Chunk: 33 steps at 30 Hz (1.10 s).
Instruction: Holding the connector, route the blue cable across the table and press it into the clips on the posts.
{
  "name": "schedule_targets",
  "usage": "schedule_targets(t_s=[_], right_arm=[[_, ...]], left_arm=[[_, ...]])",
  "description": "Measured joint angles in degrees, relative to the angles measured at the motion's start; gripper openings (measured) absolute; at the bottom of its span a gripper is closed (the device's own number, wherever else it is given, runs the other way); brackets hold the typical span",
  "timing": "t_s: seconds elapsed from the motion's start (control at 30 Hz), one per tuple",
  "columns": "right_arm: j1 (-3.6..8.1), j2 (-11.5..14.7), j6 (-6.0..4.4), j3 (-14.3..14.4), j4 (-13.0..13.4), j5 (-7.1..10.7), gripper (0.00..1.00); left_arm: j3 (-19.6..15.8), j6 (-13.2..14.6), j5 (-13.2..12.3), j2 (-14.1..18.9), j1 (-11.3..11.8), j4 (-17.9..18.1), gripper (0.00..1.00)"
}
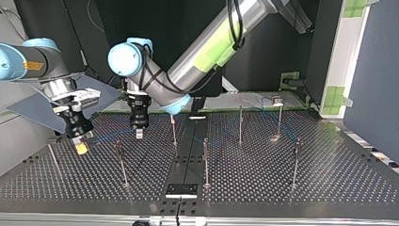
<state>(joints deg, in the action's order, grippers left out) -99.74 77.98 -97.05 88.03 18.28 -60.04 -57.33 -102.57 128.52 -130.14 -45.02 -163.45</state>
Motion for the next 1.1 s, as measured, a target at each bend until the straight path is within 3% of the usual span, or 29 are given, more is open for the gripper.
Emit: schedule_targets(t_s=[0.43, 0.77, 1.1], right_arm=[[0.09, -0.91, -0.11, 0.01, 1.02, 0.01, 0.00], [0.58, -1.34, -1.46, 0.00, 2.88, 0.44, 0.00], [1.33, -2.95, -1.67, -0.01, 3.57, 0.75, 0.00]], left_arm=[[1.45, 0.32, -3.90, -0.04, 2.98, -0.24, 0.00], [2.05, 0.44, -7.00, -0.44, 4.68, 0.02, 0.00], [2.38, 0.88, -7.67, -0.98, 5.43, -0.24, 0.00]])
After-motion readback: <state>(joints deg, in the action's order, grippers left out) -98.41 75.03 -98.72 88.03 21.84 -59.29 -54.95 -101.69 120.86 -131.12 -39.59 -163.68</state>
